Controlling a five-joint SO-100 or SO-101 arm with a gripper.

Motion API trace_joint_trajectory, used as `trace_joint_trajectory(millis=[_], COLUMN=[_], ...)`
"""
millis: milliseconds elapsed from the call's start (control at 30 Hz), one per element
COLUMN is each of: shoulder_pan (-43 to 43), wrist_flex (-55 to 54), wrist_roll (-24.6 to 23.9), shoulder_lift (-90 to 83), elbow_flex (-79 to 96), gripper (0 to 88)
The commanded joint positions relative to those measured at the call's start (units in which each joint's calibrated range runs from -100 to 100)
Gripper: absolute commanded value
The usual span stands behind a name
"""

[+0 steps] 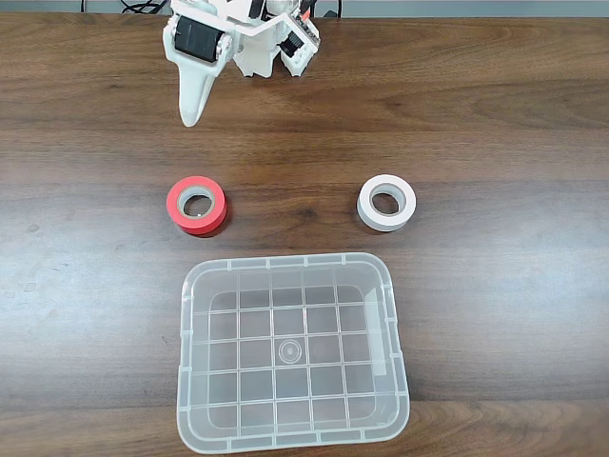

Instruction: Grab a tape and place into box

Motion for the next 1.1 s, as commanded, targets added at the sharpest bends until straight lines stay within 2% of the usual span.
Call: trace_joint_trajectory(millis=[0,300,667,800,900,1067], shoulder_pan=[0.0,-0.29,-2.56,-3.8,-3.8,-3.88], wrist_flex=[-1.26,2.34,1.57,-2.46,-3.83,-3.31], wrist_roll=[0.2,0.2,-0.22,-0.38,-0.75,-0.59], shoulder_lift=[21.49,50.93,69.04,71.61,72.98,73.46], elbow_flex=[-21.09,-44.65,-52.19,-53.06,-53.06,-53.06], gripper=[1.3,1.3,1.3,1.6,6.7,22.8])
